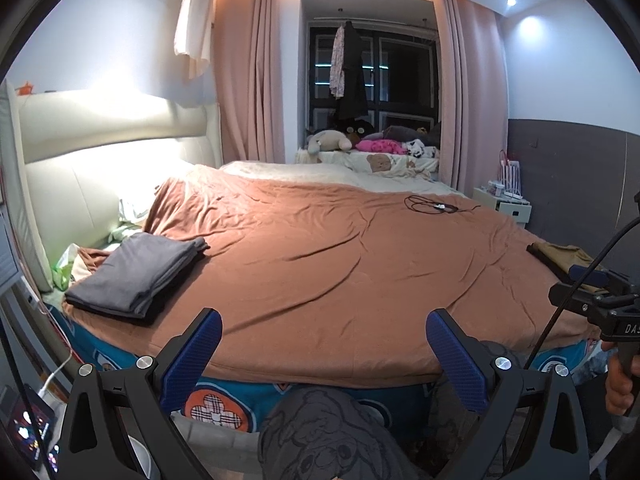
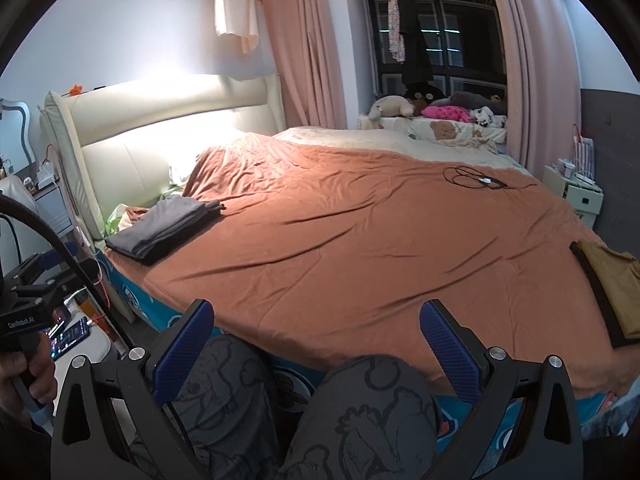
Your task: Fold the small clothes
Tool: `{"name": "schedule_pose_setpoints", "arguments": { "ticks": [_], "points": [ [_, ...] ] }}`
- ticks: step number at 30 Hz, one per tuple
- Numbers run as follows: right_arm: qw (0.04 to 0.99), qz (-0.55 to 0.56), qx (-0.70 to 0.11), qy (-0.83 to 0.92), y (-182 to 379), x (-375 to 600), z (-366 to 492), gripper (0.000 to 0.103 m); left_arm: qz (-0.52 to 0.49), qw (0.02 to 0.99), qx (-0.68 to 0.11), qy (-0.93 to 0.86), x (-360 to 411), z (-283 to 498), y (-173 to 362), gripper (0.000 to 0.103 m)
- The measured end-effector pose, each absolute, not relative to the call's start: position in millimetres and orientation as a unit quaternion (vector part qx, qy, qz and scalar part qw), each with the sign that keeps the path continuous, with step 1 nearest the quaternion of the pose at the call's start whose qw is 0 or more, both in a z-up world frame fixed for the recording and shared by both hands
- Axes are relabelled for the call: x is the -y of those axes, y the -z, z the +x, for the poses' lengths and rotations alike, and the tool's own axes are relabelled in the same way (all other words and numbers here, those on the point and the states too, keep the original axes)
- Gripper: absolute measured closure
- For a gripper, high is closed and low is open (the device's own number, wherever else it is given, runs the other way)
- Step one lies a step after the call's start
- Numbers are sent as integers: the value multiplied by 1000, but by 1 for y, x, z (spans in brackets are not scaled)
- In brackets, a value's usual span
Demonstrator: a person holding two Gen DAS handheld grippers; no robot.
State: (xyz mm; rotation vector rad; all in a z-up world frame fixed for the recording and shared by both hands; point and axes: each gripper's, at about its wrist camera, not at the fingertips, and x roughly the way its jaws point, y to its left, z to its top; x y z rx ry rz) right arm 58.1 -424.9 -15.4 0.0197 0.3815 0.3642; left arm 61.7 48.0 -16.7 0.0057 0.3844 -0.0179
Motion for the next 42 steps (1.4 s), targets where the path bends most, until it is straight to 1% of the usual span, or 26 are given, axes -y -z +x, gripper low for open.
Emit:
{"name": "schedule_pose_setpoints", "arguments": {
  "ticks": [28,42],
  "points": [
    [966,24,-196,-169,24,437,68,0,-2,981,-196,-4,-49,56,23,1],
    [966,18,-195,-170,18,442,68,0,-5,980,-197,-3,-48,50,24,0]
  ]
}}
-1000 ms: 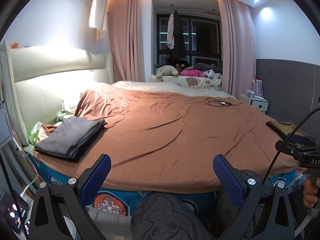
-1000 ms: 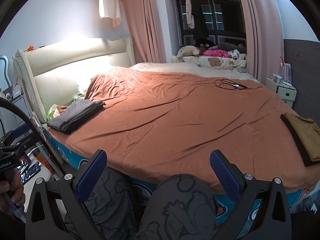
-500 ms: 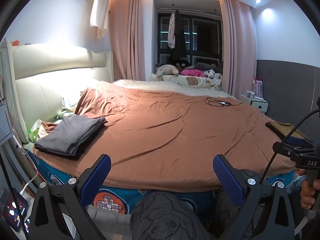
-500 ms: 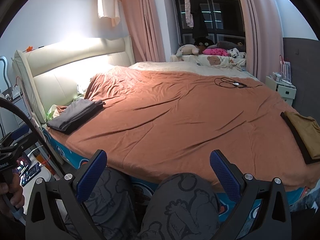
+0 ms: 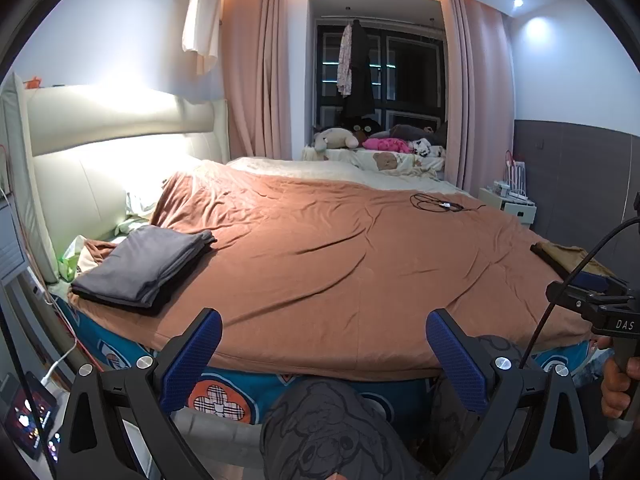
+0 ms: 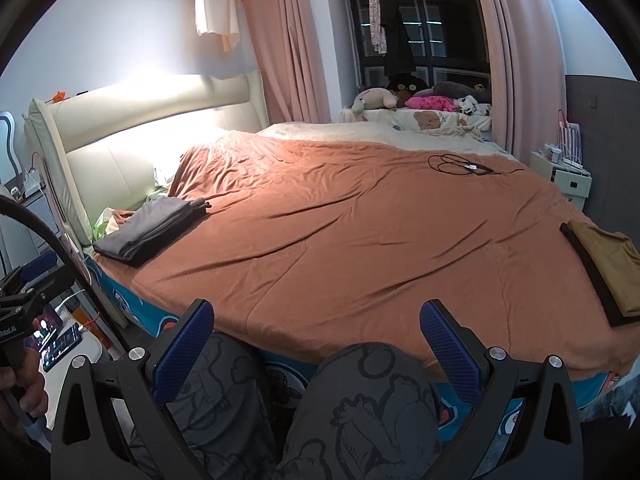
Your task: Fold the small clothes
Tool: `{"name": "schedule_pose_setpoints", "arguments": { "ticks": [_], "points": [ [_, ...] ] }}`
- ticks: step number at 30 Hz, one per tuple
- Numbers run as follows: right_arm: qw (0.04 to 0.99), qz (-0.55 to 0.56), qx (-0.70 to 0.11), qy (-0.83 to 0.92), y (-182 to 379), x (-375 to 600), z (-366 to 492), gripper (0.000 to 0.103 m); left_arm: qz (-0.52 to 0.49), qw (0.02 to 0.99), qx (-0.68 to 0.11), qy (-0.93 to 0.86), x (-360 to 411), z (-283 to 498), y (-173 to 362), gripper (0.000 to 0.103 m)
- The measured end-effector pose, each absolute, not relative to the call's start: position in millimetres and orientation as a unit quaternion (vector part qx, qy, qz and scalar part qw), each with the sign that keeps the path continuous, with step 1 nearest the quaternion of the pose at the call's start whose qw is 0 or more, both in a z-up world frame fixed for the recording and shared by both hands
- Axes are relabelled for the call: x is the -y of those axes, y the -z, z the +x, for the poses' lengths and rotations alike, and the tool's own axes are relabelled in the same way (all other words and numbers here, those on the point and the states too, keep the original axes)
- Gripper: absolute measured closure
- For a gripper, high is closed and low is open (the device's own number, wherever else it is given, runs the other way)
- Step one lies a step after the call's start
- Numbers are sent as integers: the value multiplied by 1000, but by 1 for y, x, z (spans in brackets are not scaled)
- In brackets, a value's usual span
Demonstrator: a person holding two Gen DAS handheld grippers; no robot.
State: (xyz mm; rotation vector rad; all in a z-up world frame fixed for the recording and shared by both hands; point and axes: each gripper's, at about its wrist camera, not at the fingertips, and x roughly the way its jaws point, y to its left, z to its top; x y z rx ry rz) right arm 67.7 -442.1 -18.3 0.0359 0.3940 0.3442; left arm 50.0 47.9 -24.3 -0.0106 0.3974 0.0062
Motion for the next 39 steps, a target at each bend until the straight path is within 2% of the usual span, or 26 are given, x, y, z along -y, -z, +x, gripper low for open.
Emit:
{"name": "schedule_pose_setpoints", "arguments": {
  "ticks": [39],
  "points": [
    [967,6,-189,-173,19,454,52,0,-8,982,-188,-4,-46,21,19,1]
  ]
}}
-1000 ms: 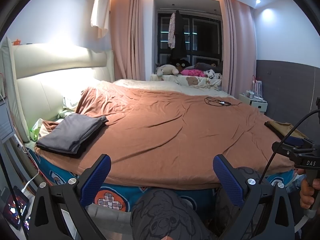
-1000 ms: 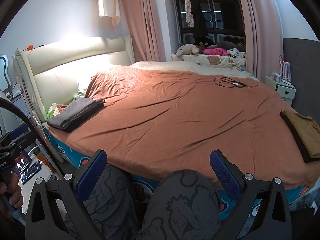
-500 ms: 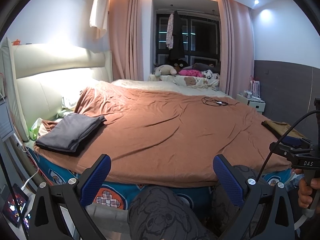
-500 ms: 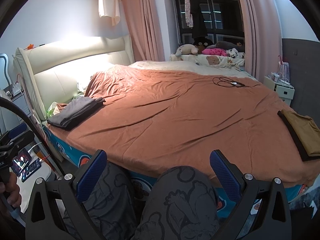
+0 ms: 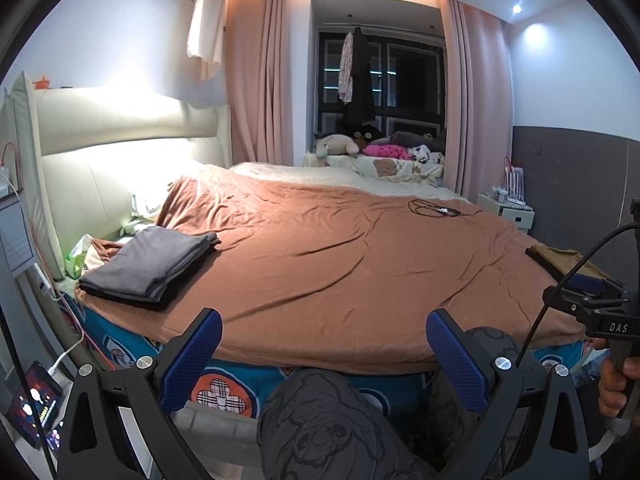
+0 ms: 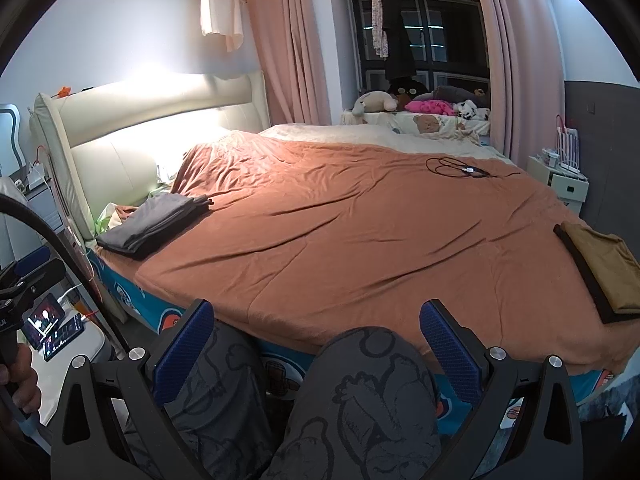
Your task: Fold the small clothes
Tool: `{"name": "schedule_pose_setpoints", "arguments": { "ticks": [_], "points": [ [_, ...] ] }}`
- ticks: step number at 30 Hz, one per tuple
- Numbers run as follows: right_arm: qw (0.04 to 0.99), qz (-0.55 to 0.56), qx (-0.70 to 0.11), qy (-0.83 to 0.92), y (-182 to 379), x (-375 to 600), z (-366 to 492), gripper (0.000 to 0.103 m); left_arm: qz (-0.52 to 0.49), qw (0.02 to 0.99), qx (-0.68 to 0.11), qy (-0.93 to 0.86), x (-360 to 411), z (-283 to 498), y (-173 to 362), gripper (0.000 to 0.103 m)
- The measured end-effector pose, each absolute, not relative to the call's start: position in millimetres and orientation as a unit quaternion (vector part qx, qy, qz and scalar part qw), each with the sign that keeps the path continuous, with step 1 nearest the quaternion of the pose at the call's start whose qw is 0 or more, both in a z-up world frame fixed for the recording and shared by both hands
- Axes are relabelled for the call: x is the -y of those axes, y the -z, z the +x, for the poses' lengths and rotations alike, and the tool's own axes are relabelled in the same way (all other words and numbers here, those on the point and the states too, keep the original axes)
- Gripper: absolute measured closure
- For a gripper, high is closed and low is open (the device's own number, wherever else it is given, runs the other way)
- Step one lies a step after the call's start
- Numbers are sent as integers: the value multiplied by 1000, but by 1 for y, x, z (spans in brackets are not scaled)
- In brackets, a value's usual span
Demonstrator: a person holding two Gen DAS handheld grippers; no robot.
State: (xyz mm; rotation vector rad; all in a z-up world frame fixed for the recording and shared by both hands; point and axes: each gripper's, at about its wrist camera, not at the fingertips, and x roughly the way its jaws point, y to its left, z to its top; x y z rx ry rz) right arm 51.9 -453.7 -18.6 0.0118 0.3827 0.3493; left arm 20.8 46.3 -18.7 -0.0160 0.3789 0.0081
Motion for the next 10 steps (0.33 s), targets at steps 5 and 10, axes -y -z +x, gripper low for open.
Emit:
{"name": "schedule_pose_setpoints", "arguments": {
  "ticks": [5,10],
  "points": [
    [966,7,-190,-173,21,459,52,0,-5,983,-186,-5,-45,15,19,1],
    [967,14,-189,-169,19,465,49,0,-4,984,-180,-7,-42,8,18,0]
  ]
}}
